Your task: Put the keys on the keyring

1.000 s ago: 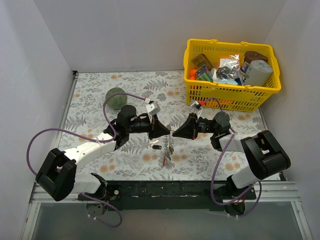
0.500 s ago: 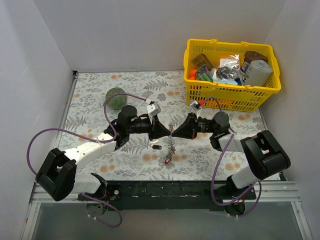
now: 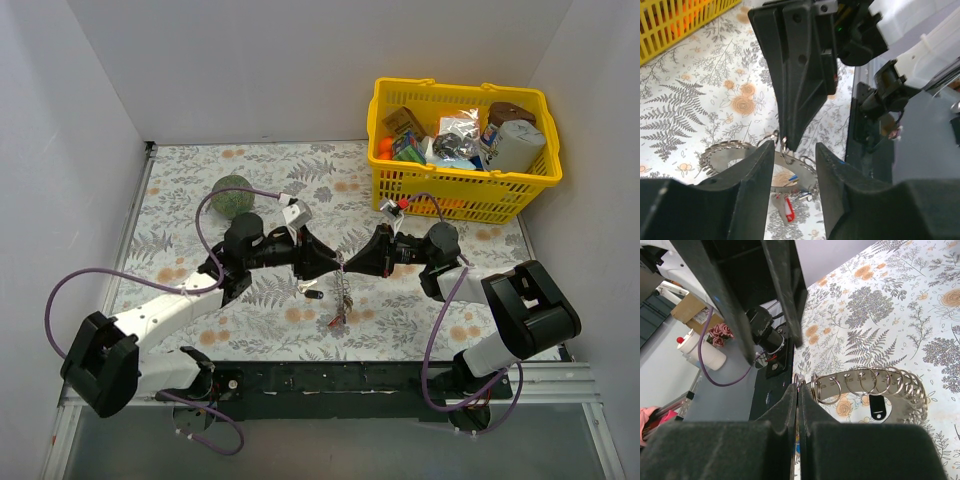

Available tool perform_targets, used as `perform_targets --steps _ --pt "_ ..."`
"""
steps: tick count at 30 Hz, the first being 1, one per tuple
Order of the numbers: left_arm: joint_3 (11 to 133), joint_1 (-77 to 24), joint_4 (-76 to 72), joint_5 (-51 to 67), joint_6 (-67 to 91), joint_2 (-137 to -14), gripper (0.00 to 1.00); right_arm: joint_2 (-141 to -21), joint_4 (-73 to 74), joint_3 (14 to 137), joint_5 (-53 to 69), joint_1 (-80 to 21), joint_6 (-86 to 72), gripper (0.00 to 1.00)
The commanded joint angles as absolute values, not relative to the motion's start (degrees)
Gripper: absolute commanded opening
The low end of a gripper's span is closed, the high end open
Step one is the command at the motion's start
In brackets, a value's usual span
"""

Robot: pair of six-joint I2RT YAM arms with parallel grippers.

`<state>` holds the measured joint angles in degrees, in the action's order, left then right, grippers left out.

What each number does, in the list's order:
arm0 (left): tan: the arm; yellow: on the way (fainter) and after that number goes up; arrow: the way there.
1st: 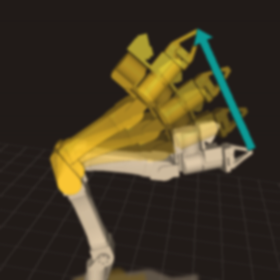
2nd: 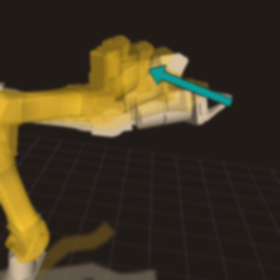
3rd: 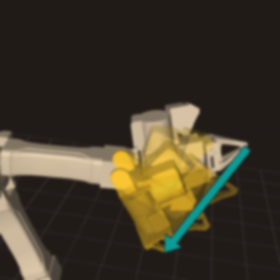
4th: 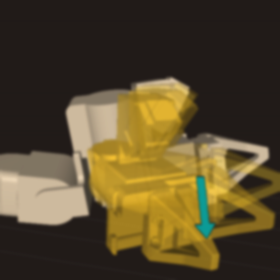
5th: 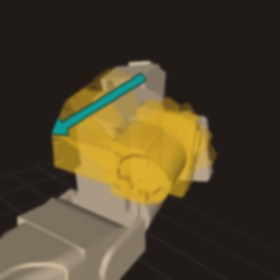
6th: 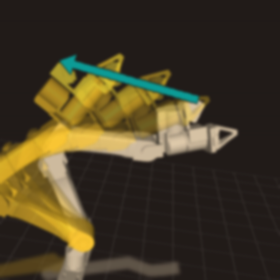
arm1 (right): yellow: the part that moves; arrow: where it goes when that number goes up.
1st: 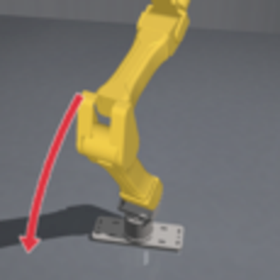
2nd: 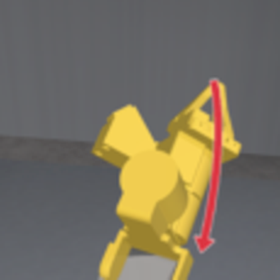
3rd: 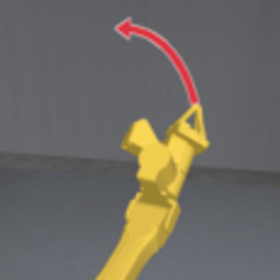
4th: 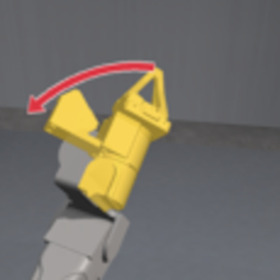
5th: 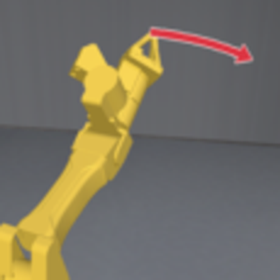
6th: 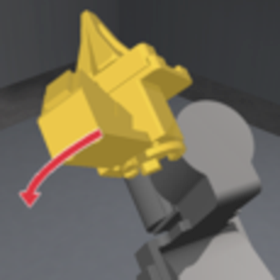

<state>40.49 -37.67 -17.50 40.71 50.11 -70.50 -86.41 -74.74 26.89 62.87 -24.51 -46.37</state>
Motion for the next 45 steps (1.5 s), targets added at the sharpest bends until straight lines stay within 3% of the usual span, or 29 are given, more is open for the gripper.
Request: perform_targets --steps 1,3,8,15,19,32,40,45 --pt "37.36 -34.47 -23.88 42.0 57.29 -64.6 0.42 -84.73 -83.49 29.09 61.87 -24.96 -46.49 0.01" --pt "34.9 -32.27 -27.14 47.88 61.06 -64.42 0.51 -84.64 -83.85 29.18 61.88 -24.96 -46.58 0.01" --pt "31.38 -27.07 -42.43 60.02 76.01 -68.2 0.57 -84.38 -85.43 29.09 62.14 -24.96 -47.46 0.01" --pt "32.34 -27.42 -46.15 61.27 78.49 -73.56 0.56 -84.2 -85.78 29.0 62.14 -24.87 -47.81 0.01" --pt "34.54 -29.26 -38.78 58.54 74.45 -75.4 0.52 -84.2 -85.78 28.92 62.05 -24.87 -47.72 0.01" --pt "38.32 -31.82 -34.98 54.76 71.63 -80.51 0.39 -83.85 -85.96 28.74 62.23 -24.96 -47.81 0.01" --pt "40.86 -33.48 -32.62 55.55 70.05 -82.26 0.23 -83.94 -86.13 28.74 62.05 -24.96 -47.81 0.01" --pt "41.75 -34.01 -30.94 55.63 68.91 -82.79 0.2 -83.76 -86.13 28.65 61.96 -24.96 -47.9 0.01"
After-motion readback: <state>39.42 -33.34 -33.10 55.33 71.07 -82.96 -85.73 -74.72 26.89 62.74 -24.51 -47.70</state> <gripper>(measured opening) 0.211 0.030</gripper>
